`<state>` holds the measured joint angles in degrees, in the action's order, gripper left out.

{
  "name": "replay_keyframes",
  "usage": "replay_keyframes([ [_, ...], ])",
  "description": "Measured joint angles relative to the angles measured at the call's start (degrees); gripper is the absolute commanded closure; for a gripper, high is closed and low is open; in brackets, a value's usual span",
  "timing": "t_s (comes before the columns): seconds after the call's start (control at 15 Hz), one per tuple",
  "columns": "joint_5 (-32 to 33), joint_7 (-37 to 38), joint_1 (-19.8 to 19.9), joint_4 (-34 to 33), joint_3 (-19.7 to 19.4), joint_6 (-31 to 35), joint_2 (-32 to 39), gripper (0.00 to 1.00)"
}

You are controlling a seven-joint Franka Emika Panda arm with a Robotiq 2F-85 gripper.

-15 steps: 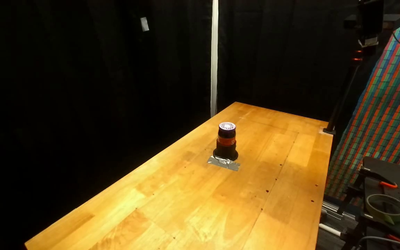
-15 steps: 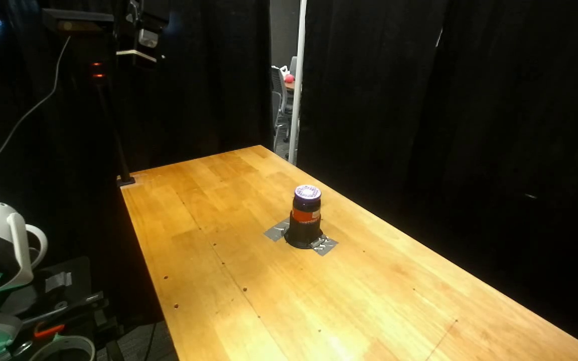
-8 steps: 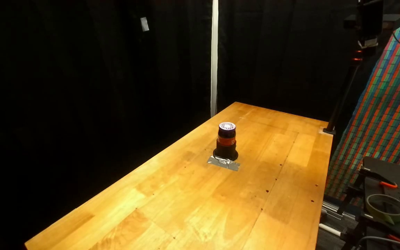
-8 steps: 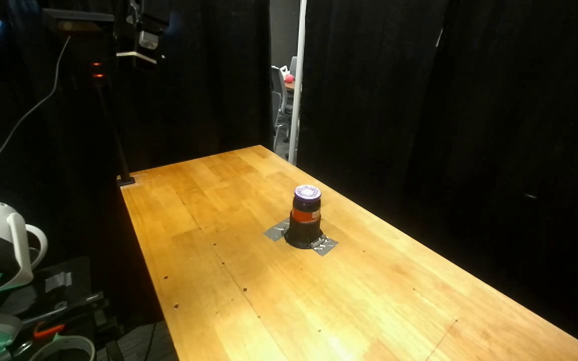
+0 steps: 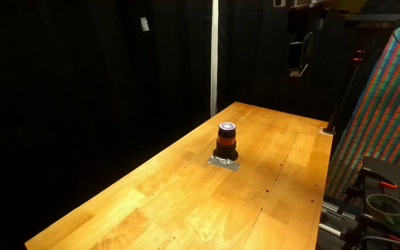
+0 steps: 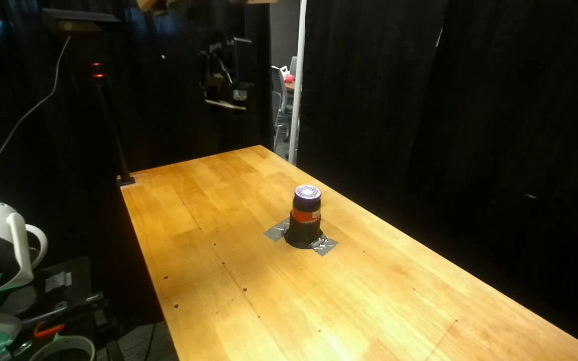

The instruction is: Put the elastic around the bottle

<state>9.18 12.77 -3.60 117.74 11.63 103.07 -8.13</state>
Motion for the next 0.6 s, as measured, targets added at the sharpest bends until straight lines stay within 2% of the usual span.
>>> replay_keyframes([
  [0.27,2.7,5.3,0.0,-2.7,-1.5,11.6,9.6,0.00],
  [0.6,3.2,9.0,-0.6,-7.1,-4.1,20.5,18.9,0.00],
])
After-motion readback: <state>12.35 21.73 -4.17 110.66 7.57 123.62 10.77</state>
